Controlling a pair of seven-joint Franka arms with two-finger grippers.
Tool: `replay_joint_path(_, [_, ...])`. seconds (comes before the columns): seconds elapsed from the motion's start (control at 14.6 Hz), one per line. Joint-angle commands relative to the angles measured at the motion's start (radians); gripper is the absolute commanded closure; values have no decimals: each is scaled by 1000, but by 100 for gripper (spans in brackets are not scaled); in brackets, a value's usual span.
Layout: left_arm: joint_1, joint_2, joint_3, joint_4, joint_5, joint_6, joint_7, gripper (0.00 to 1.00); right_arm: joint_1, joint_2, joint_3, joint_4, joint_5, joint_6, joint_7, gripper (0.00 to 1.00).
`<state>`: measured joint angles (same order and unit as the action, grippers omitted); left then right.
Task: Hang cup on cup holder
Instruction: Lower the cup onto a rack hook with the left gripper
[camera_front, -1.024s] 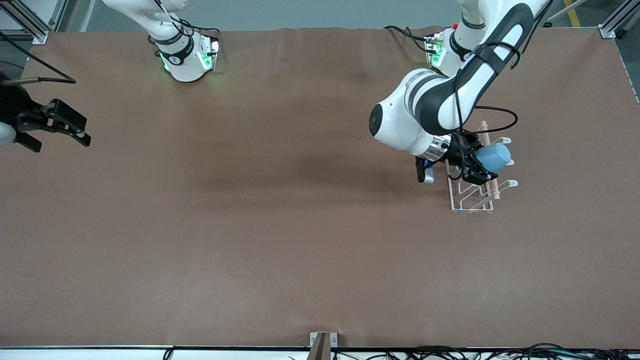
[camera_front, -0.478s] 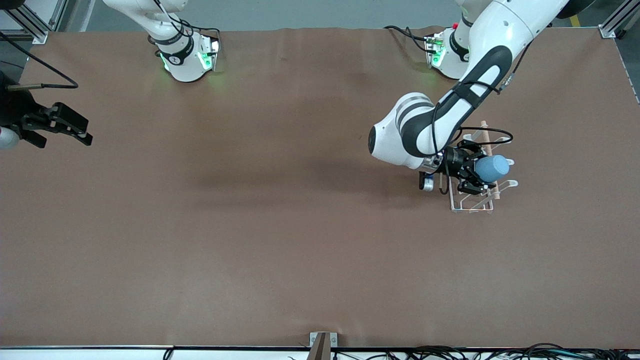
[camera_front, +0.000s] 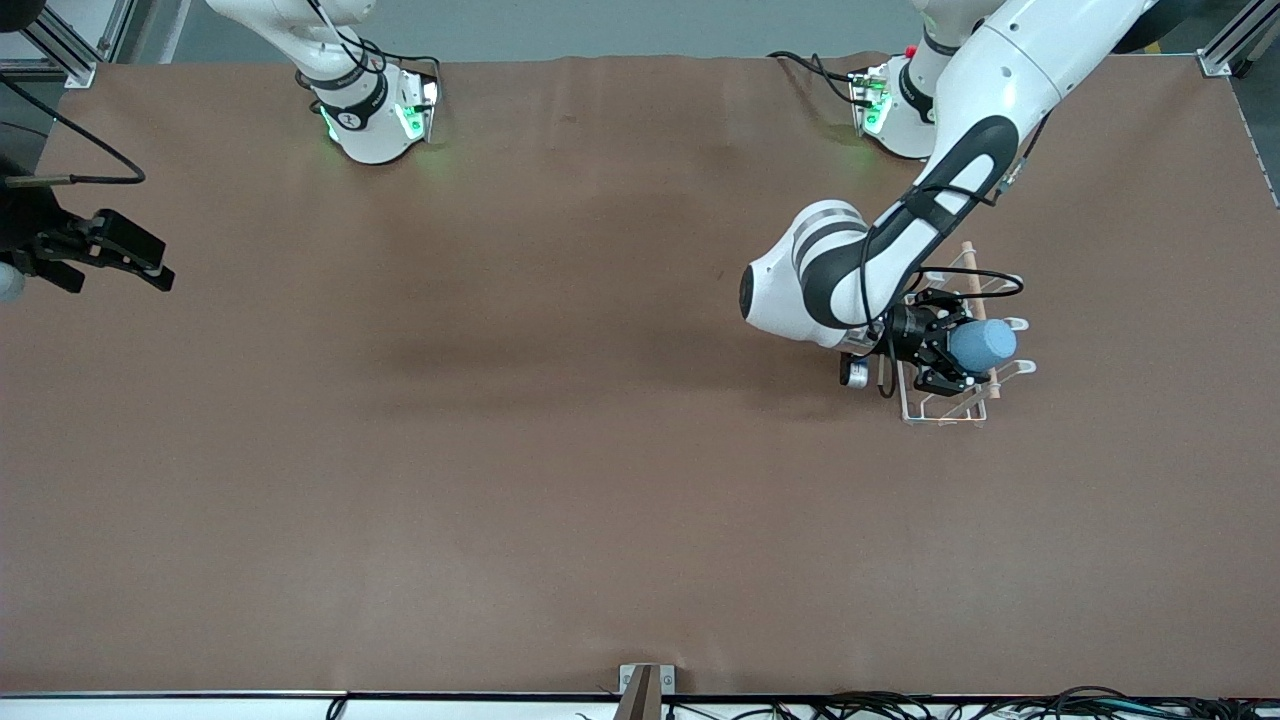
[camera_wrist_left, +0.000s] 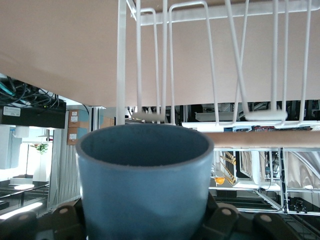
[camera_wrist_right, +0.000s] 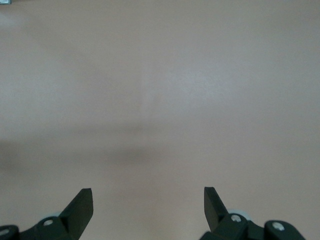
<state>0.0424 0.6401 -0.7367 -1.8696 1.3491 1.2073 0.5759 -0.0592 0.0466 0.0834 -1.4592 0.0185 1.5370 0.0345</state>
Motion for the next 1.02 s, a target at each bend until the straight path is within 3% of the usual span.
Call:
replay_joint_path(0.0, [-13, 19, 11, 15, 31, -20, 10, 58, 85, -40, -83, -62, 1, 20, 2, 2])
replay_joint_path(0.07, [-13, 26, 11, 15, 33, -20, 7, 58, 110, -40, -112, -72, 1, 22, 2, 2])
replay_joint_path(0.27, [-13, 32, 13, 14, 35, -20, 5, 58, 111, -39, -114, -70, 3, 22, 1, 2])
replay_joint_path(0.48, [-12, 46, 13, 15, 35, -20, -54, 50, 108, -43, -113, -70, 3, 11, -1, 2])
replay_joint_path(0.55, [-10, 49, 13, 15, 35, -20, -77, 40, 105, -53, -114, -75, 3, 14, -2, 2])
replay_joint_path(0.61, [-9, 49, 13, 15, 33, -20, -115, 6, 98, -54, -116, -75, 3, 12, -4, 2])
replay_joint_path(0.68, [-10, 50, 13, 15, 33, -22, -172, 0, 95, -56, -116, -73, 3, 12, -4, 2])
replay_joint_path(0.96, [-10, 50, 11, 38, 24, -22, -242, 0, 93, -77, -117, -102, 3, 12, -4, 2])
